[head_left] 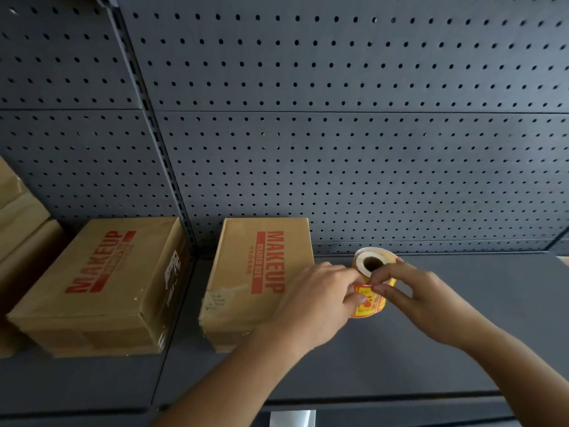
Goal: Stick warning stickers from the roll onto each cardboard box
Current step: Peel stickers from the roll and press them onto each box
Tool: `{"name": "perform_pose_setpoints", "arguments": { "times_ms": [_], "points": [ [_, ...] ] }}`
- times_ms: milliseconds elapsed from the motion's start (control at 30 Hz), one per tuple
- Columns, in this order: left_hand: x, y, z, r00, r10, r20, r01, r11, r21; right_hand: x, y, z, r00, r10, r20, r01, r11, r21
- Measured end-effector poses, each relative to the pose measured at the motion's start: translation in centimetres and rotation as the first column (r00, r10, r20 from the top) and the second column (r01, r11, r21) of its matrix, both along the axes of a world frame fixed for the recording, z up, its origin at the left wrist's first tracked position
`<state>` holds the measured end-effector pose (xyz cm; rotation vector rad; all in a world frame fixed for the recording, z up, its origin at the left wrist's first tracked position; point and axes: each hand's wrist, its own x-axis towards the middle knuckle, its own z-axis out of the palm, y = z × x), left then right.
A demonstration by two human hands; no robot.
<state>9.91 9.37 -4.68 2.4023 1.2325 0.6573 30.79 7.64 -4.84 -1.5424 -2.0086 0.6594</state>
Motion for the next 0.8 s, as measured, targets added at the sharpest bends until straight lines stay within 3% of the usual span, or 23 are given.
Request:
{"name": "perform_pose_setpoints", "arguments": {
  "times_ms": [200,300,400,533,633,800],
  "points": [
    [0.8,1.2,1.1,0.899,0.208,0.385,-0.063,0.932,-0.356,-1.0,1.2,1.7,0.983,-0.146,-0.114,0.160,0.979,0.125],
    [1.0,1.5,1.4,0.801,0.324,0.504,-0.064,0.882,-0.466,-1.5,1.2,1.3,0.957,-0.266,-0.114,0.289,0.903,0.319],
    [1.2,1.4,1.5,0.682,0.440,0.584,0.001,0.799,-0.602,-2.4,0.2,1.5,0.940,-0.249,-0.232,0.315,0.895,0.316],
    [1.2,1.1,1.5,0.610,0.487,0.625,0.096,0.738,-0.668,-3.6,-1.1,1.9,0.949,-0.163,-0.269,0.230,0.943,0.239],
    [1.0,0.8,1.6,0.556,0.518,0.650,0.187,0.685,-0.705,-3.7,-1.3,1.9,0.952,-0.187,-0.242,0.238,0.950,0.203],
    [0.6,0.5,1.6,0.561,0.478,0.676,0.204,0.711,-0.672,-3.9,-1.7,2.6,0.954,-0.224,-0.198,0.266,0.939,0.217]
  ]
}}
